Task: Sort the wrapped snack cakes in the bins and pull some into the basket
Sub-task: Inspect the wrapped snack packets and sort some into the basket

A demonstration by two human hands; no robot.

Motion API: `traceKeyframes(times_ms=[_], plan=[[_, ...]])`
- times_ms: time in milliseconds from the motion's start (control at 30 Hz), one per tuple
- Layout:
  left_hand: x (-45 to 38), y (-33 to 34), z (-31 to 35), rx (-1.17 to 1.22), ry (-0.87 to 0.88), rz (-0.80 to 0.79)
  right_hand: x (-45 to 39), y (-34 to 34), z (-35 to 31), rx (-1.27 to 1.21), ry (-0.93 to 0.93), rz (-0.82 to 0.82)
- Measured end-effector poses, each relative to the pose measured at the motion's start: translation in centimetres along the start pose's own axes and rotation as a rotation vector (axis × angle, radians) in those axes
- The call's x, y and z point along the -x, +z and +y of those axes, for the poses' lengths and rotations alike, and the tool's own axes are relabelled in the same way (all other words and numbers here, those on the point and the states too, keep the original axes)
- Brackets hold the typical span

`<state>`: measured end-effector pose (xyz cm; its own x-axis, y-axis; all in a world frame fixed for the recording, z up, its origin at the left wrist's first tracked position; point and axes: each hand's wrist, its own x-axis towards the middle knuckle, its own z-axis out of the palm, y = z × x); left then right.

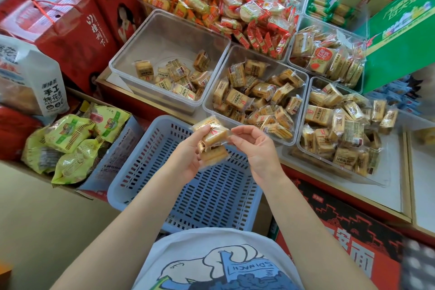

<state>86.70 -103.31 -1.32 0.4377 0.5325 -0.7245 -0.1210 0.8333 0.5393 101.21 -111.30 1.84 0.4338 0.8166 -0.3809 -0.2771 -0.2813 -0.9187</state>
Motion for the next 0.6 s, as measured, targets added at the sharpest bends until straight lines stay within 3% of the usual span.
traceKeyframes(times_ms=[100,267,600], plan=[[-0.4,-0.1,0.3,-0.029,0.071,0.008,0.1,0.3,0.2,0.017,0.045,0.073],[-0.7,-0.1,-0.6,-0.08,0.201,-0.016,0.4,1.4,0.8,0.143,0.093,-0.006],[-0.7,-0.4,-0.8,-0.029,0.134,-0.017,-0.1,1.0,0.9,0.183,0.035,-0.045]])
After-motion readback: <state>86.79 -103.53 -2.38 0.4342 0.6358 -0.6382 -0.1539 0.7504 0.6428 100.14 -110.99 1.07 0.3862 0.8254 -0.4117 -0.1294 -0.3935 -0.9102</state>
